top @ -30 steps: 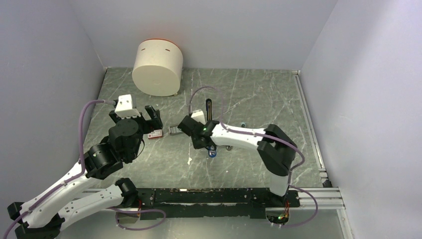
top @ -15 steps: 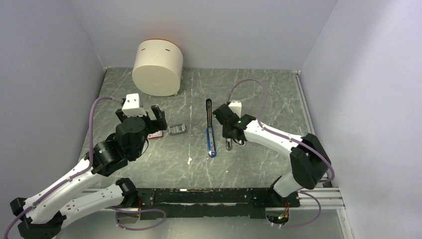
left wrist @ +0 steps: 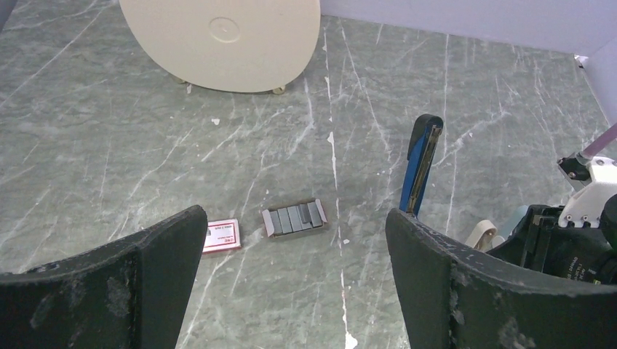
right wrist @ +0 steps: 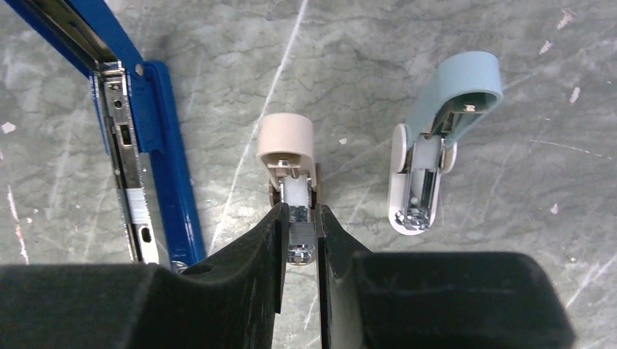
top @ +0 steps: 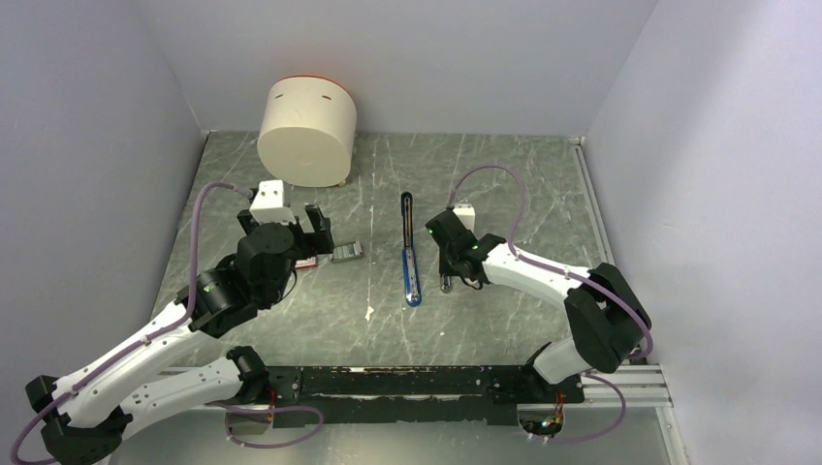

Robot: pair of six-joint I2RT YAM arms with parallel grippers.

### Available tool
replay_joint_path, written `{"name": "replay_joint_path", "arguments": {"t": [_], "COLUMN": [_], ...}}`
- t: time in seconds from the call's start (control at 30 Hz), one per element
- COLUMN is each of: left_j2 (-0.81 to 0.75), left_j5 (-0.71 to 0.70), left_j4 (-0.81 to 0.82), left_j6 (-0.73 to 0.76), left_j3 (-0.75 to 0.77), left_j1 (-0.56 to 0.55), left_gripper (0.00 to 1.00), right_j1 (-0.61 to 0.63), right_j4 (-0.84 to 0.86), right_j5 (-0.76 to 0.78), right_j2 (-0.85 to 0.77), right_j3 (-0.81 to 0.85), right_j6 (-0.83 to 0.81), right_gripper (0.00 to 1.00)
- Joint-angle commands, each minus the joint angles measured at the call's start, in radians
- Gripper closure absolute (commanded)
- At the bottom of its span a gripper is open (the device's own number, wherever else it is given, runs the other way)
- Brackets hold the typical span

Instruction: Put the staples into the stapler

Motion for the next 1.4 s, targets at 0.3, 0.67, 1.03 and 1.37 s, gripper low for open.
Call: {"name": "replay_joint_path", "arguments": {"t": [0.3,0.67,1.03,1.37], "left_j2": [0.007,0.007,-0.001,-0.001], "left_j5": [0.022,0.022,0.022,0.019], "left_j4": [0.043,0.043,0.037,0.035], "left_j6": [-0.01,-0.012,-0.005,-0.013], "left_j3": [0.016,0.015,0.016,0.013], "left_j1": [0.007,0.007,0.007,0.007], "left_gripper": [0.03,0.03,0.03,0.03], "right_j1": [-0.006,-0.007,-0.005,-0.005], "right_j4": [0.086,0.093,0.104,0.111], "right_j5": [-0.036,-0.042,-0.045,-0.05], "right_j2": [0.006,0.007,0.004,0.017], "right_j3": [-0.042,-0.06,-0.066,-0.075], "right_j6": [-0.024,-0.026,-0.038,-0.038], "right_gripper": [0.77,0.77,0.77,0.77]}}
